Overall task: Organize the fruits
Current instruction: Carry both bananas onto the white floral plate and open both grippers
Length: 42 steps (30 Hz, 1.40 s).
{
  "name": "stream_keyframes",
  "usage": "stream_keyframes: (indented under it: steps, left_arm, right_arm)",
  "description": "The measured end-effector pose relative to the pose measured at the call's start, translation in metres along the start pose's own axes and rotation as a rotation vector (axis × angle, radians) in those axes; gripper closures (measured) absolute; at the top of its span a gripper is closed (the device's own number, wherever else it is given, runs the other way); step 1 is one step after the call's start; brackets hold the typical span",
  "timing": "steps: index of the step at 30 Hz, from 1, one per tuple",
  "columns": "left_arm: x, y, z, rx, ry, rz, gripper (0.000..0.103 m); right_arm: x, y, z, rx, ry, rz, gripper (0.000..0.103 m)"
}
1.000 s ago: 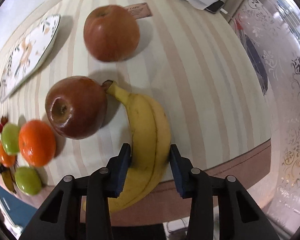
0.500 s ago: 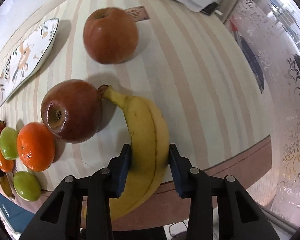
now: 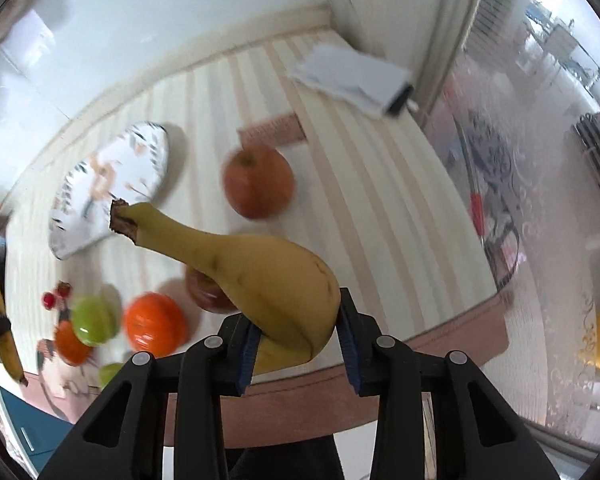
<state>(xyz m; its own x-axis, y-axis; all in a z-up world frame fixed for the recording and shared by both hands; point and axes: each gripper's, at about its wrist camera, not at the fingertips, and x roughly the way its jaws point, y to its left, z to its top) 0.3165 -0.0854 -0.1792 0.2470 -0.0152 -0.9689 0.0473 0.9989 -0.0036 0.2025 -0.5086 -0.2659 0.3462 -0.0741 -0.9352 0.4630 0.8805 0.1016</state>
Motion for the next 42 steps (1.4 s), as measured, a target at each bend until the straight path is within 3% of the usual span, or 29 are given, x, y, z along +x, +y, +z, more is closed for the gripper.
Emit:
stream_keyframes:
  steps: [3,8,11,16,23,32,42]
  left_arm:
    - [-0.001,-0.018,0.013,0.01,-0.022,-0.049,0.071]
    - [-0.002,-0.041,0.048,0.014,-0.023,-0.131,0.071]
    - [0.009,-0.052,0.072,0.002,0.01,-0.183,0.071]
    - [0.044,-0.069,0.108,-0.005,0.098,-0.227,0.071]
    - [0.103,-0.078,0.147,0.003,0.2,-0.209,0.071]
    - [0.162,-0.086,0.164,-0.011,0.345,-0.22,0.071]
    - [0.173,-0.099,0.153,0.063,0.359,-0.124,0.07]
  right_arm:
    - [-0.028,0.024,0.017,-0.03,-0.035,0.049,0.065]
    - [-0.04,0.077,0.049,-0.108,-0.059,0.172,0.065]
    - [-0.026,0.112,0.071,-0.147,-0.027,0.256,0.065]
    - [0.02,0.161,0.102,-0.206,0.035,0.309,0.065]
    - [0.103,0.199,0.136,-0.258,0.19,0.301,0.065]
    - [0.177,0.22,0.172,-0.198,0.372,0.32,0.065]
    - [0.216,0.252,0.184,-0.2,0.448,0.233,0.062]
